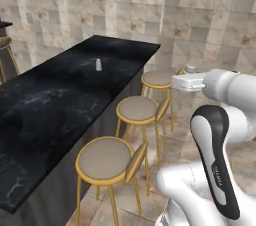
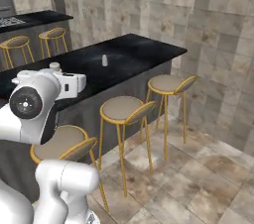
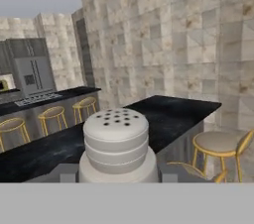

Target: The dining table condiment station is running low on shaker. Refill the condiment station by opening the cabinet and taking the shaker from the cabinet and placing it on the dining table.

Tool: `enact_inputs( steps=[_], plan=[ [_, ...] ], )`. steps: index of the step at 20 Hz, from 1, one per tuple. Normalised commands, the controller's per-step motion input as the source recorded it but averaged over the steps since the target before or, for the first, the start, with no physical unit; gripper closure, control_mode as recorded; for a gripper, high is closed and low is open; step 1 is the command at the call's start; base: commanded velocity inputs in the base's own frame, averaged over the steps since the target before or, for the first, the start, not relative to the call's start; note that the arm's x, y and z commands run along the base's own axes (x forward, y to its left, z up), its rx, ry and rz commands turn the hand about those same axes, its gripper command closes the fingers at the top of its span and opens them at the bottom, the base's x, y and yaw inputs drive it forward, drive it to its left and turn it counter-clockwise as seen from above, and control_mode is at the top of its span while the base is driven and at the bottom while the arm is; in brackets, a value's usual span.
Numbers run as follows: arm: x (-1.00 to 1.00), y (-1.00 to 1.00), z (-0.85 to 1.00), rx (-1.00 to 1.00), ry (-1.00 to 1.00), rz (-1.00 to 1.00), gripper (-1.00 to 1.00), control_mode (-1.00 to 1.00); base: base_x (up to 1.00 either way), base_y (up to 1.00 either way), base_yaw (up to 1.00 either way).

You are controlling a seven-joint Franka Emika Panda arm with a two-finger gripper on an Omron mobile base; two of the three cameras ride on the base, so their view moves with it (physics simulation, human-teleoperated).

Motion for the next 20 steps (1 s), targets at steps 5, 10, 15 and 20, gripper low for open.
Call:
enact_inputs(
  steps=[5, 10, 15, 20],
  plan=[
    [0.00, 0.00, 0.00, 0.00, 0.00, 0.00, 1.00, 1.00, 0.33, -1.00, 0.35],
    [0.00, 0.00, 0.00, 0.00, 0.00, 0.00, 1.00, 1.00, 0.03, -1.00, 0.27],
    [0.00, 0.00, 0.00, 0.00, 0.00, 0.00, 1.00, 1.00, 0.28, -1.00, 0.32],
    [0.00, 0.00, 0.00, 0.00, 0.00, 0.00, 1.00, 1.00, 0.42, -1.00, 0.34]
  ],
)
